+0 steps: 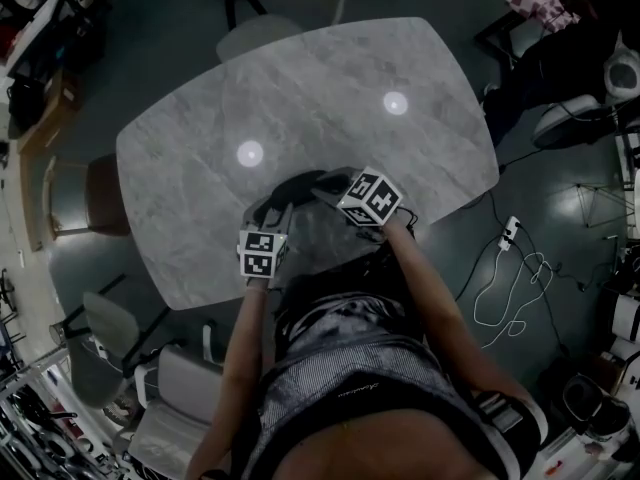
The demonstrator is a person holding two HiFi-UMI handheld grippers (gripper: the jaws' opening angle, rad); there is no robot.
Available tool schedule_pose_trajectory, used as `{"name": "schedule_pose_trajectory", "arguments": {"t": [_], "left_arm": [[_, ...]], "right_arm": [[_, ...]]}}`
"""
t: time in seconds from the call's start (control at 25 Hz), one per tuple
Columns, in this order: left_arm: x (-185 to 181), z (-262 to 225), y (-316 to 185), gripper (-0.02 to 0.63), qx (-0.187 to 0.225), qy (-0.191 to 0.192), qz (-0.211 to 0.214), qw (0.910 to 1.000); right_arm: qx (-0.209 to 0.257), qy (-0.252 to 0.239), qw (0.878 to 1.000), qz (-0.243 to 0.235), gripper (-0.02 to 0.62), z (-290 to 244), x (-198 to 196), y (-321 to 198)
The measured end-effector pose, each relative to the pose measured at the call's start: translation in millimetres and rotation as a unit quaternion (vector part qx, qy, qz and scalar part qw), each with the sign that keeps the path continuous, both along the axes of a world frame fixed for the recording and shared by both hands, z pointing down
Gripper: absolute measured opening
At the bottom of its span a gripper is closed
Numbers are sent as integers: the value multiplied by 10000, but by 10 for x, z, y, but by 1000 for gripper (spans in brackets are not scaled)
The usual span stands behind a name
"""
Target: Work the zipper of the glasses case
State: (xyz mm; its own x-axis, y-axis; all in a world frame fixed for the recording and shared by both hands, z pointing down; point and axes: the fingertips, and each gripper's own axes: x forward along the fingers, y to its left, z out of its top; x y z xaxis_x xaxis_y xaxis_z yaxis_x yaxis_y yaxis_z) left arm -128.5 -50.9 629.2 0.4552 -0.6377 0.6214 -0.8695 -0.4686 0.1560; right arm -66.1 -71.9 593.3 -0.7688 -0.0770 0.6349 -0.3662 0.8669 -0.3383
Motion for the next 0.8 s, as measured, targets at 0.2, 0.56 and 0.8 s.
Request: {"name": "schedule_pose_trajectory", "arguments": {"t": [0.2, 0.56, 0.8], "left_arm": [[117, -200, -54, 55, 395, -8, 2, 9992], [225, -586, -146, 6, 794, 146, -343, 9961], [276, -1127, -286, 6, 1419, 232, -607, 9877]], "right_arm": [[159, -312, 9992, -193, 63, -160, -52, 33], [942, -947, 9910, -57, 63, -627, -84, -54], [1713, -1338, 9761, 12, 61, -1154, -92, -132]]}}
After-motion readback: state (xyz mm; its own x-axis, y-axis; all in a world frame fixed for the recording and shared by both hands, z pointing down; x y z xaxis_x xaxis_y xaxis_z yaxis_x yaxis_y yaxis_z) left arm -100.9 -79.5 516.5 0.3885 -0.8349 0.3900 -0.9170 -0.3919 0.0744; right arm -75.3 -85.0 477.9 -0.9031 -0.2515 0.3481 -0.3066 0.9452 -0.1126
